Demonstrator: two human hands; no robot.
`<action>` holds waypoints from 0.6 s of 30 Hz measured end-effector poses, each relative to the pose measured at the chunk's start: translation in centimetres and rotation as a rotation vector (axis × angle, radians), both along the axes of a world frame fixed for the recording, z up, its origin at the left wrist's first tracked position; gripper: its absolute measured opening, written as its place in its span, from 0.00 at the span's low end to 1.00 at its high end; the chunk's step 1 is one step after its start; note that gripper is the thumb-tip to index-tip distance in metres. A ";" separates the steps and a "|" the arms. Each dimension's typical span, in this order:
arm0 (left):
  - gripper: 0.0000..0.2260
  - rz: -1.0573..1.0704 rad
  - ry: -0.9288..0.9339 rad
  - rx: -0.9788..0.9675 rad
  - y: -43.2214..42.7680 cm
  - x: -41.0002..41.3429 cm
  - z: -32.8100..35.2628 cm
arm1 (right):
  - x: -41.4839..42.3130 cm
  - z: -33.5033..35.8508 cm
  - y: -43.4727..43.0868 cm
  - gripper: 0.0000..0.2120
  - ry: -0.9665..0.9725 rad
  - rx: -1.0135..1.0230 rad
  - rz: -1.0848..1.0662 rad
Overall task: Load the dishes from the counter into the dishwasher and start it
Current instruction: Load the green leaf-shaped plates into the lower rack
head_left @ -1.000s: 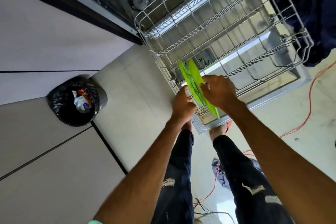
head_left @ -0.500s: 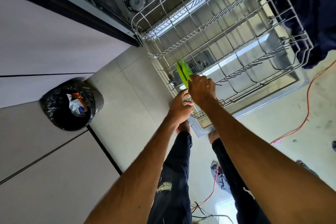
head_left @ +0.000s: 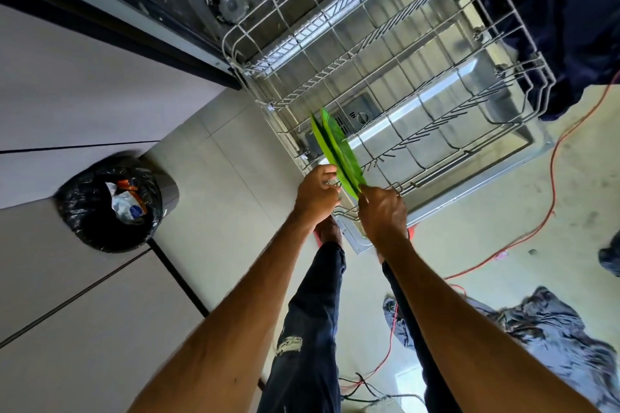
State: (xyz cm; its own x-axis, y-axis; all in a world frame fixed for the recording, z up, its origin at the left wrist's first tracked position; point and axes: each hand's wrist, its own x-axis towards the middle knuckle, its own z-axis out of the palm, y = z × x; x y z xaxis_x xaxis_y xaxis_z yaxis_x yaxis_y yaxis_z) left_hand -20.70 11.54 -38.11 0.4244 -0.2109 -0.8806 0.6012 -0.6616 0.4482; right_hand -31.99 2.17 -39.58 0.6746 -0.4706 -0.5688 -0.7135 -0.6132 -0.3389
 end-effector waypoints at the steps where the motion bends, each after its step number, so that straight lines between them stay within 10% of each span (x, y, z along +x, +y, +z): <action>1: 0.22 -0.001 -0.006 0.014 0.0 -0.1 -0.2 | 0.0 -0.3 0.1 0.09 -0.016 -0.014 -0.003; 18: 0.22 -0.017 -0.020 0.053 -0.7 -0.6 -1.0 | 0.6 -4.5 -3.4 0.13 0.201 -0.055 0.164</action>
